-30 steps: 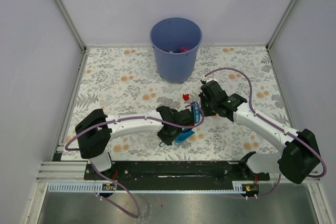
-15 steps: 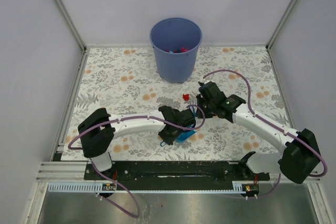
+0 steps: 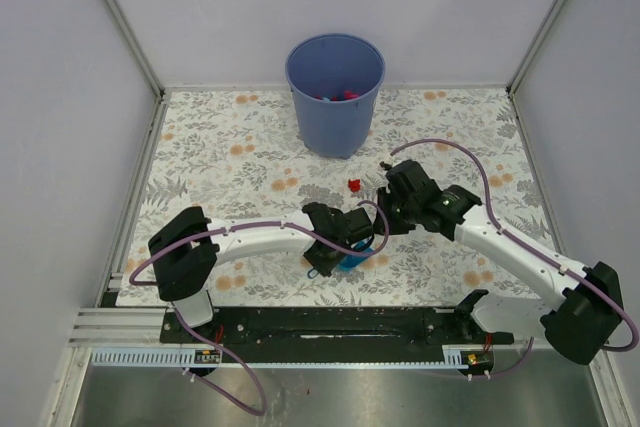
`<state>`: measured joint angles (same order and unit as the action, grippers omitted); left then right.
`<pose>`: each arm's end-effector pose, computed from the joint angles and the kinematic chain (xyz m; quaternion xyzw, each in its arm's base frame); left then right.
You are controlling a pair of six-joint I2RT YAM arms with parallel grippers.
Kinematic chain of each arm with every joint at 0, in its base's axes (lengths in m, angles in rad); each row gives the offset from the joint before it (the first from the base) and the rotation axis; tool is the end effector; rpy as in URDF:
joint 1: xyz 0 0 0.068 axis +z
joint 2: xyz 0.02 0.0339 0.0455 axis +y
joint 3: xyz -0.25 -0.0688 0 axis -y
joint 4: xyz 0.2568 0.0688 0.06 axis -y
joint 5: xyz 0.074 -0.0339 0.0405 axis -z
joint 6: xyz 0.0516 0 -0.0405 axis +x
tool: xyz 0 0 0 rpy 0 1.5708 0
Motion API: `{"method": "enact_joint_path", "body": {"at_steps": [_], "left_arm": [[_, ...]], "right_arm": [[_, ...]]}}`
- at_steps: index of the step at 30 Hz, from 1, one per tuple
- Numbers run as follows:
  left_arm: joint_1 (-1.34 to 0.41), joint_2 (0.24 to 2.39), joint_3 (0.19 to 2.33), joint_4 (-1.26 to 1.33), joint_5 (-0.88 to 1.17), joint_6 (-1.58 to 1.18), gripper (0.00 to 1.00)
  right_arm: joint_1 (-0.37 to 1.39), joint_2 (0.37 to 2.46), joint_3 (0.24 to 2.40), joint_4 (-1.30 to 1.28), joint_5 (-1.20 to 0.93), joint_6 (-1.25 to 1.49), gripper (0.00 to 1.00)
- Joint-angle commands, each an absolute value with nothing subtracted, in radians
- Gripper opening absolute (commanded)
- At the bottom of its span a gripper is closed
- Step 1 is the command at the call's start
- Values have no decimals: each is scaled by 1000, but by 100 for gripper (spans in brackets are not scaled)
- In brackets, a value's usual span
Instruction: Sweep away the paper scraps from the table
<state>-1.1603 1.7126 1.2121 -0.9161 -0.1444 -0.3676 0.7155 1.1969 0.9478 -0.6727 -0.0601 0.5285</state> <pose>0.1380 -0.2984 0.1668 0.3788 0.9195 -0.0012 0.1052 0.2004 0.1783 0.2411 -0.0980 0.9424 0.2088 0.2424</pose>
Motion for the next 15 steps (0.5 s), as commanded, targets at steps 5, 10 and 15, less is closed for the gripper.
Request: {"method": "enact_joint_path", "body": {"at_steps": [5,10,15], "left_arm": [[-1161,1720,1224,-876,-172,-357,0],[-1161,1709,1224,-874,-176,-365,0],[-1161,1695,1226,-874,-181,-373,0]], "right_arm": [[749,1089,994,-774,-36,547,0],[749,1058,1008,-830,89,580,0],[747,1023,1035,-879,207,581,0]]}}
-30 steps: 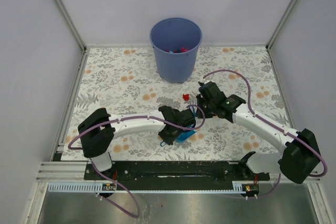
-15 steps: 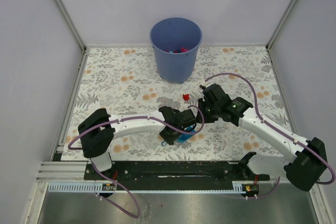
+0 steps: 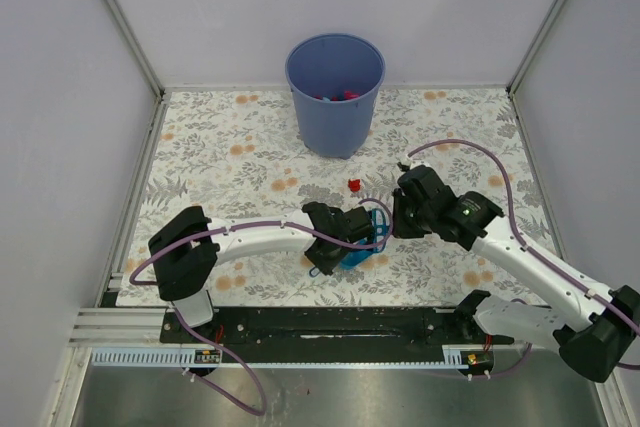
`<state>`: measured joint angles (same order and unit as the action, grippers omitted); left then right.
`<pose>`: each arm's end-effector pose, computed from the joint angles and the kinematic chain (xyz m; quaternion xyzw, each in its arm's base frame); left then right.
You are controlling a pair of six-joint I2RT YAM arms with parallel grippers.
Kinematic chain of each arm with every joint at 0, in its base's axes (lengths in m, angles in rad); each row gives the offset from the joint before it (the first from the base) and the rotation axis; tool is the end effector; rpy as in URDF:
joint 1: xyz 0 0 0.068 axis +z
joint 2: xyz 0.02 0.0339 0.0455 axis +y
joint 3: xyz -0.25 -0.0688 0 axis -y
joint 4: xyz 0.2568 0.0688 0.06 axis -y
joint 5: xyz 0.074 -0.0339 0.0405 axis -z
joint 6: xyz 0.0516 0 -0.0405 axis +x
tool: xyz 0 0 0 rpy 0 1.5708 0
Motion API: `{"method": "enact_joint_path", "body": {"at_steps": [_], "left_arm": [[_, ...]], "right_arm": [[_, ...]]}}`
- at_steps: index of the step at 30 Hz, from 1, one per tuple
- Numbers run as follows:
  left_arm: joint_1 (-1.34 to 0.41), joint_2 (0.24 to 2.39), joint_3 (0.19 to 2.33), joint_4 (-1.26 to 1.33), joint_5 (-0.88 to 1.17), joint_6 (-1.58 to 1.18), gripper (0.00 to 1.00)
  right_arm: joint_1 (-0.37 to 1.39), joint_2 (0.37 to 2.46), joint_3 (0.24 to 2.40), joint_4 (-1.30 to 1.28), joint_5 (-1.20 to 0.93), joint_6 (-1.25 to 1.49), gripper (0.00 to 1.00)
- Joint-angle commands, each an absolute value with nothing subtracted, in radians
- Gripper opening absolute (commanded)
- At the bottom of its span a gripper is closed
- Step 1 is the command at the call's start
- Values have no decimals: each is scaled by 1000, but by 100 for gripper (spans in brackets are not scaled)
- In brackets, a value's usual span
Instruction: Sweep away the paper scraps from the table
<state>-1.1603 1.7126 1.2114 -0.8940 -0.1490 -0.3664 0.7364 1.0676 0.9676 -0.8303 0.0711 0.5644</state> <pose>0.1392 -0.3006 0.1671 0.3780 0.9187 -0.0069 0.1144 0.1773 0.1557 0.2660 -0.0703 0.9460 0.1636 0.2708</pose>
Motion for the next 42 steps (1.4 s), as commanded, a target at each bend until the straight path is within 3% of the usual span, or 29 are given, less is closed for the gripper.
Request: {"method": "enact_joint_path", "body": {"at_steps": [1,10,15,29,42], "left_arm": [[-1161,1687,1227,-873,-184,-376,0],[-1161,1657,1279,-943,-212,-387,0],[-1161,1646,1449,-1096,-241,-403,0],[-1134,1785,1974,-1403,-264,-379,0],[-1002,1896,2308,-1463,-143,-360,0]], "right_arm": [[749,1017,1042,-891,233,581,0],[749,914,1054,-994,537,722,0],[747,858,1051,-985,589,787,0],[749,839,1032,-1005,528,905,0],[749,787,991,-1000,451,1032,0]]}}
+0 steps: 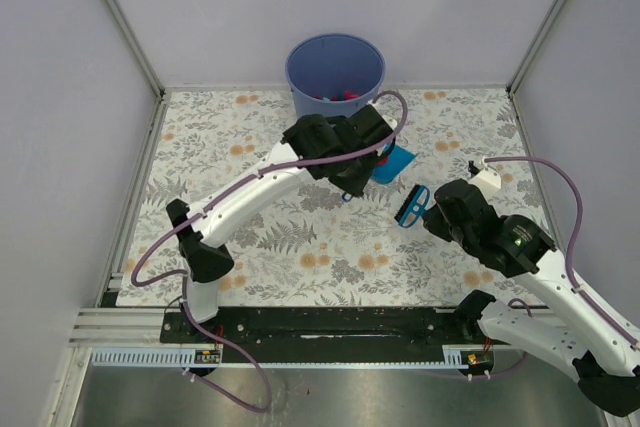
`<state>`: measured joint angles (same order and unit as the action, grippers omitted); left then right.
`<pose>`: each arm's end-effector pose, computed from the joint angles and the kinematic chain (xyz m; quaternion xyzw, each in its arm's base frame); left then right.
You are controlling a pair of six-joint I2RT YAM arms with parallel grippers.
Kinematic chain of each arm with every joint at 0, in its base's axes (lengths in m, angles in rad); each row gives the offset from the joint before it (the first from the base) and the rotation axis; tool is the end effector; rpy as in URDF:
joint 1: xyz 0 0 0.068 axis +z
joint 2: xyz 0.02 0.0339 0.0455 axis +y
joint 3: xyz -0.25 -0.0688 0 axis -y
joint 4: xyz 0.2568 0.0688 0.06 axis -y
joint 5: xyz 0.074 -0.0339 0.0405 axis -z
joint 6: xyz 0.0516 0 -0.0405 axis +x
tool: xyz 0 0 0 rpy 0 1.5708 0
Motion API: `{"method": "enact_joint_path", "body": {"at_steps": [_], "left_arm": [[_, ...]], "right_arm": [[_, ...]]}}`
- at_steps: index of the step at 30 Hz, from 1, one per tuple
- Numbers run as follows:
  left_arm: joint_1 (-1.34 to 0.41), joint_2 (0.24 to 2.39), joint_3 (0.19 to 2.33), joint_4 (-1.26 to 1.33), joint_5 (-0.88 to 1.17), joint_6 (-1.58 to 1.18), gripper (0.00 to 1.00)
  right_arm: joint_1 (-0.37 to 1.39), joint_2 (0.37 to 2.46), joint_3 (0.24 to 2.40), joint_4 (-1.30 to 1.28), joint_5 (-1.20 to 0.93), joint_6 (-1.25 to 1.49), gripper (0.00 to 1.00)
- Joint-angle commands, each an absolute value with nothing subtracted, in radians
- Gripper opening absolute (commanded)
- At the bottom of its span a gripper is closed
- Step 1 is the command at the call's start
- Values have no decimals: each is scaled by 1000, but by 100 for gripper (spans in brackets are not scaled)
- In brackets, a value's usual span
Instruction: Sweep away the paper scraps from the table
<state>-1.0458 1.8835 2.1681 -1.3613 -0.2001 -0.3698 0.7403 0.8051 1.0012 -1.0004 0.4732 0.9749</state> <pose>0.2021 -0.3285 0.3714 0.2969 0.9183 -0.0846 0.2478 0.1415 0.0974 0.3162 0.1926 0.8852 0.1327 0.4022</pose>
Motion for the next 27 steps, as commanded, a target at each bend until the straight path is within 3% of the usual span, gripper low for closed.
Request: {"method": "enact_joint_path", "body": {"at_steps": [1,13,27], "left_arm": [[-988,1907,2334,-1463,-124,-364,0],[-858,1993,2522,-1453,23,-411,0],[-742,2017,2536,-1342,115,-376,0]], "right_arm": [[747,787,986,-1000,445,1038,0],[749,738,914,-971,367,1092,0],[747,745,877,-907,341,1049,0]]}}
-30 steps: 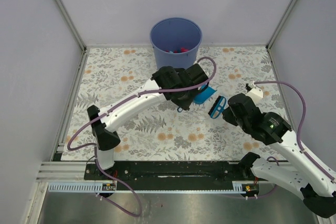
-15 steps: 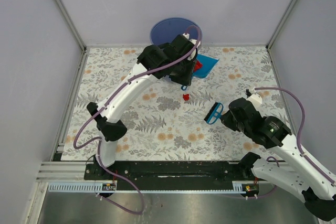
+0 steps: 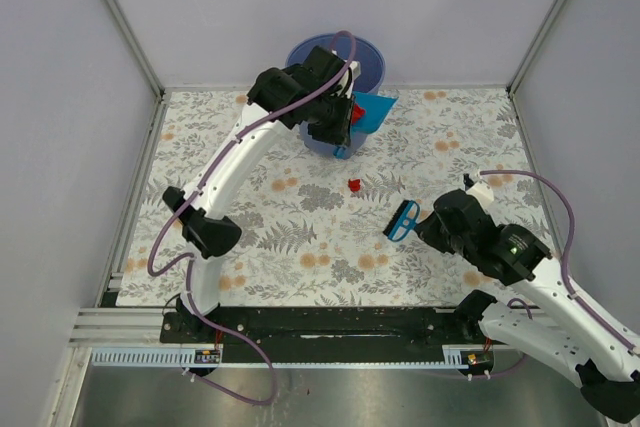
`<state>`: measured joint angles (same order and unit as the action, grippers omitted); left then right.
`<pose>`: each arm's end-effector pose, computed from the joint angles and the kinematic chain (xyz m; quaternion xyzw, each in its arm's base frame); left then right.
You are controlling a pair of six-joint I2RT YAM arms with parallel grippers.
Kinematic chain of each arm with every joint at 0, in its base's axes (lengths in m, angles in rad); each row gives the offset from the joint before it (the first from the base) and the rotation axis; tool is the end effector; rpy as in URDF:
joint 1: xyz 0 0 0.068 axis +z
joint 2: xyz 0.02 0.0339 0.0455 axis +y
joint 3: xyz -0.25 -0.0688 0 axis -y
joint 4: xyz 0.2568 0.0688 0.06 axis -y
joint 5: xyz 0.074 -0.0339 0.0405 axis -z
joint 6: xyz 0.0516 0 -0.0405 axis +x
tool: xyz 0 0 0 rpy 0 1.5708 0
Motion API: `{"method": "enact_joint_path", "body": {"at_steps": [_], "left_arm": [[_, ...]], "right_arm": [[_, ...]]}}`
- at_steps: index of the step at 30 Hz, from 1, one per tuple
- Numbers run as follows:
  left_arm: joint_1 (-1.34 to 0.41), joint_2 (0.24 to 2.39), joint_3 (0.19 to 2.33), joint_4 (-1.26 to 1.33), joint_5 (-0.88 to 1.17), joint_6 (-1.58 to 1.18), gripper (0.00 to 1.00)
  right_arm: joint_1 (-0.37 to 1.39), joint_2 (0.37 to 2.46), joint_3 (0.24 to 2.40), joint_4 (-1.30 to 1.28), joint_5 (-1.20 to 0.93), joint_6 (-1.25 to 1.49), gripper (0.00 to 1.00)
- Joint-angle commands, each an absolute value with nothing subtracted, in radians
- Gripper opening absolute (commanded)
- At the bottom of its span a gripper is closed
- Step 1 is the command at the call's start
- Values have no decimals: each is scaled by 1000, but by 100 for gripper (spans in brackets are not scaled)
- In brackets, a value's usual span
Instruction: Sweep away the paper scraps from the table
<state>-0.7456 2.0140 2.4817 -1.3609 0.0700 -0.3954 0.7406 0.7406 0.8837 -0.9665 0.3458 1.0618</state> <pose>0.2973 -0.2795 0.4109 0.1757 0.9261 -0.2072 0.2617 0.1331 0.0980 0.2883 0.2087 0.8953 0.1826 0.3488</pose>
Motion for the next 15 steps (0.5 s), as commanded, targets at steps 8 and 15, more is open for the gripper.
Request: {"method": "enact_joint_path", "body": {"at_steps": [8,15], "left_arm": [[-716,2039,2539,-1292,126,-379,0],[-706,2048,2553,-1223,161,-387,0]], "right_arm": [[749,804,880,-819,284,1025,0],[747,831,885,-779,285,988,0]]}}
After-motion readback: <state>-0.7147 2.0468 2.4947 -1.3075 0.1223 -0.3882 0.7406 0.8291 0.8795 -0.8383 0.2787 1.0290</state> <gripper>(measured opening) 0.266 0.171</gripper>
